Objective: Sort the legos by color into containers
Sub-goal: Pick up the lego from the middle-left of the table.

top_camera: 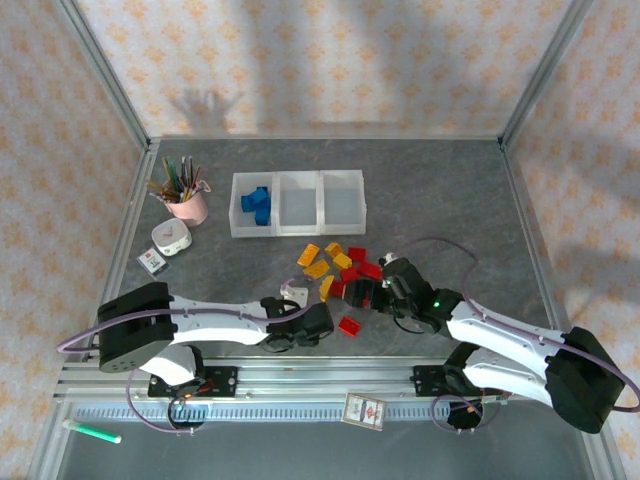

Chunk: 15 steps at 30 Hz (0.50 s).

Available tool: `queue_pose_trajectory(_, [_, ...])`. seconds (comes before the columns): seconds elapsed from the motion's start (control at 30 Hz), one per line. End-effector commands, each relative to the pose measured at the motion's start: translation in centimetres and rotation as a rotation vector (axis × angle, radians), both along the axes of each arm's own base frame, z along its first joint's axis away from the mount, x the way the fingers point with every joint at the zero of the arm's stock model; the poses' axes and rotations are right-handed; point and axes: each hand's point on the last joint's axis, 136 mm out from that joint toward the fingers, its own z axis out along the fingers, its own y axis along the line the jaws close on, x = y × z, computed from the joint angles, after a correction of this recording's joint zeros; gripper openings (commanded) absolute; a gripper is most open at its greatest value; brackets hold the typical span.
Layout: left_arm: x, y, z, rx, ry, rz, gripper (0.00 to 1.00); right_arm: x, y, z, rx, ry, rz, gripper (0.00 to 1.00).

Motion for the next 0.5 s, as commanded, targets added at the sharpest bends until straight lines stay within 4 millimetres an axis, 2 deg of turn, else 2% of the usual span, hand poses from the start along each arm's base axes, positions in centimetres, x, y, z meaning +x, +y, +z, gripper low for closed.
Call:
queue_pose_trajectory(0.0, [-0.3,-0.7,-0.5,-0.008,0.009,0.017,0.58,0.1,-0.1,0.4,-0.003,-0.029,0.001,1.00])
queue_pose_trajectory(0.17, [0.0,-1.4,0.1,-0.044,-0.010,0.015,0.44,0.3,0.0,0.7,-0.002,-0.040,-0.001,1.00])
queue_pose_trajectory(0.27, [0.6,-1.6,1.1,-0.062,-0.046,0.027,0.41,0.6,0.1,1.2,-0.001,-0.051,-0.001,1.00])
queue_pose_trajectory(0.47, [3.2,-1.0,5.5,-0.047,-0.181,0.059,0.39,1.7,0.7,3.4,0.021,-0.097,-0.011,1.00])
